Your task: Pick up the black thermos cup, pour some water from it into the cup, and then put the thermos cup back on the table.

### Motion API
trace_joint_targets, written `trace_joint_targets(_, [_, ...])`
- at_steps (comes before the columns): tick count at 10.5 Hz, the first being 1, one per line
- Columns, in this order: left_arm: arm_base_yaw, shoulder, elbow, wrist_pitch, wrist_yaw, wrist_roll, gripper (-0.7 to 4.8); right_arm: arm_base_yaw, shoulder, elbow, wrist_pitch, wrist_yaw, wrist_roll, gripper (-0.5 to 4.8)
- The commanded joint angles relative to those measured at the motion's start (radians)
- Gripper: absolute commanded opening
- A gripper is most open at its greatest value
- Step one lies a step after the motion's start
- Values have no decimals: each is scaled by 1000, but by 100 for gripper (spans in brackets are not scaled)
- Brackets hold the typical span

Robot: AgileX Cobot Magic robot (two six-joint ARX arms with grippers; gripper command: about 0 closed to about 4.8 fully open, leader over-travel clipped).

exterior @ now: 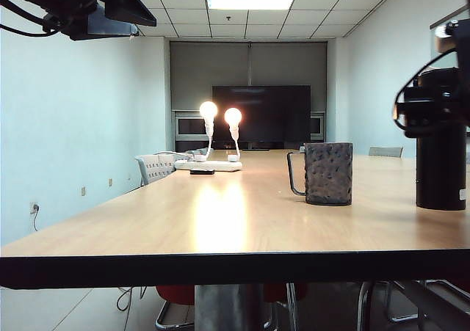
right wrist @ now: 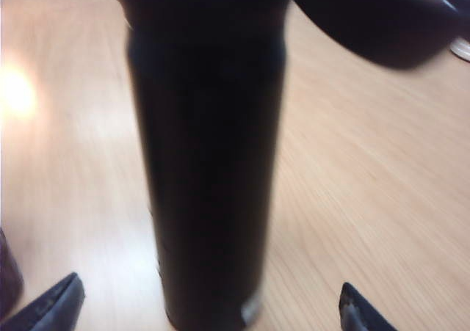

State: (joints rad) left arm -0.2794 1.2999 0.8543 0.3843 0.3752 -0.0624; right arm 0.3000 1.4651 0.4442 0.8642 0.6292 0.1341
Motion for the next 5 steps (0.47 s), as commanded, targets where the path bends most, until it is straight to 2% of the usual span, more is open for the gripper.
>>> trace_joint_targets(1, [-1, -2, 3, -3, 8, -2, 192, 2, 107, 116, 31, 49, -8, 479])
trace_joint_targets(2, [-1, -2, 3, -13, 11, -2, 192, 1, 132, 154, 32, 121, -8, 479])
trace_joint_targets(5, [-1, -2, 3, -13, 12, -2, 192, -54, 154, 156, 34, 54, -8, 479])
